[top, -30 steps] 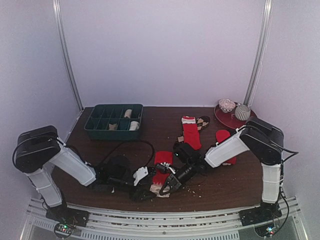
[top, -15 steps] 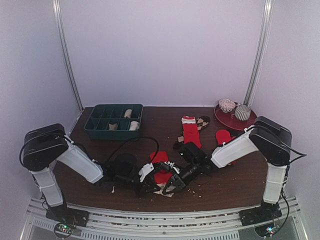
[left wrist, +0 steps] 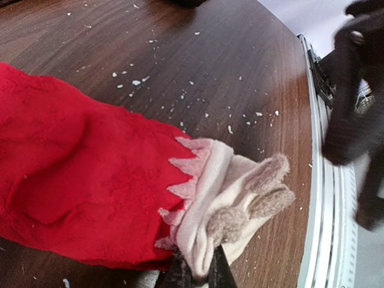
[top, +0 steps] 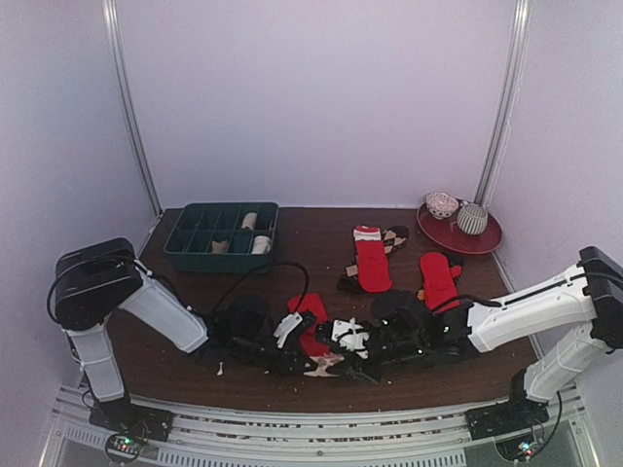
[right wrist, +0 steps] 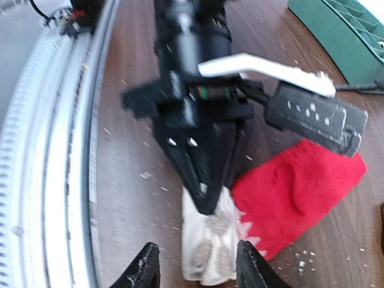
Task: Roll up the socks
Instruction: Roll a pair of socks at the center of the board.
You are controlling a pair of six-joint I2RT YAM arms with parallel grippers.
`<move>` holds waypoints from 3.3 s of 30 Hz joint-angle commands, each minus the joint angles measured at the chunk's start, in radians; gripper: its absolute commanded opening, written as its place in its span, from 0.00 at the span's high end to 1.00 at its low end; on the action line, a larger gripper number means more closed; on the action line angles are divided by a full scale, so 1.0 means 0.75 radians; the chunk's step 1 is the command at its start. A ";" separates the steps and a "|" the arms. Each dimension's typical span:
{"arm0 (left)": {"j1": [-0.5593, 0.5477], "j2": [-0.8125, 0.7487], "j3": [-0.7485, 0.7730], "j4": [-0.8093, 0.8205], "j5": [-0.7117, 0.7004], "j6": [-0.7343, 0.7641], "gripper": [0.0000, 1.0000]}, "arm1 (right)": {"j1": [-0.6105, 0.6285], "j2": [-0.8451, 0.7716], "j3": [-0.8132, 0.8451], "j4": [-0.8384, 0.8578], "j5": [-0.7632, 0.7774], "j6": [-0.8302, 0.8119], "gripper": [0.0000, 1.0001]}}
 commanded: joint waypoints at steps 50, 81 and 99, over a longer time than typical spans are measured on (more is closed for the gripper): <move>-0.236 -0.466 -0.325 0.213 -0.364 0.465 0.42 | -0.295 0.788 0.248 -0.047 -1.019 1.162 0.90; -0.190 -0.151 -0.183 -0.184 -0.298 0.004 1.00 | -0.287 0.389 0.124 0.011 -0.619 0.816 0.80; -0.084 -0.001 -0.189 -0.385 -0.003 -0.140 1.00 | 0.188 0.151 0.009 0.026 0.348 -0.294 0.65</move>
